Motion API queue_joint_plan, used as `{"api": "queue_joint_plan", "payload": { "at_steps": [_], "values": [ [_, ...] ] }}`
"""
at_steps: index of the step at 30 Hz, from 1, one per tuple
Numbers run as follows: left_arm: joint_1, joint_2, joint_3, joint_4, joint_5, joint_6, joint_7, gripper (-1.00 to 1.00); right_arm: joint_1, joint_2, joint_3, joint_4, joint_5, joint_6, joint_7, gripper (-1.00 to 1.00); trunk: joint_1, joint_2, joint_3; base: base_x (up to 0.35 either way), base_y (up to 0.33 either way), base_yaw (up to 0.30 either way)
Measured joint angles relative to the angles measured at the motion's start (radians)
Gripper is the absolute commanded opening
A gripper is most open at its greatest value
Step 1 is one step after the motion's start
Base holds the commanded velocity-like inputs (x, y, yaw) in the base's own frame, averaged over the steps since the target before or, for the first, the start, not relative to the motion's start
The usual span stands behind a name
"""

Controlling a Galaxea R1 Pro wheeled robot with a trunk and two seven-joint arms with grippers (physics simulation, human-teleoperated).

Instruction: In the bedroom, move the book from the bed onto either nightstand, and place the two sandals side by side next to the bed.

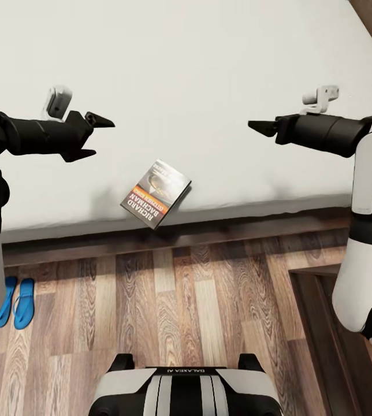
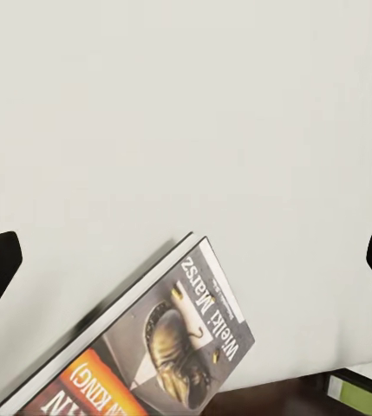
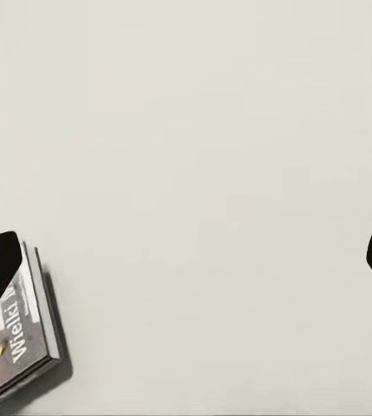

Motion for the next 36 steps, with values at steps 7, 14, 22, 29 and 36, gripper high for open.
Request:
{"api": "queue_joint_plan", "payload": {
  "at_steps": [7,14,22,29,36],
  "values": [
    [0.006,0.018,-0.012,-0.001,0.004,0.000,0.000,1.00,0.094,0.079,-0.079,0.000,-0.002,0.000,-0.002,1.00,0.000,0.000,0.011,0.000,0.000,-0.003],
    [0.007,0.035,-0.015,-0.001,0.004,0.001,0.001,1.00,0.164,0.128,-0.114,0.000,-0.014,0.000,-0.003,1.00,0.000,0.000,0.022,0.000,0.000,0.000],
    [0.007,0.048,-0.016,-0.001,0.005,0.001,0.001,1.00,0.241,0.147,-0.117,0.000,-0.215,0.002,-0.009,1.00,0.000,0.000,0.035,0.000,0.000,0.000],
    [0.009,0.055,-0.030,-0.001,0.000,0.001,0.004,1.00,0.312,0.146,-0.112,0.000,-0.321,0.001,-0.009,1.00,0.000,0.000,0.046,0.000,0.000,0.000],
    [0.012,0.064,-0.073,0.001,-0.006,-0.001,0.004,1.00,0.394,0.143,-0.113,-0.001,-0.349,0.002,-0.009,1.00,0.000,0.000,0.058,0.000,0.000,0.000]
  ]
}}
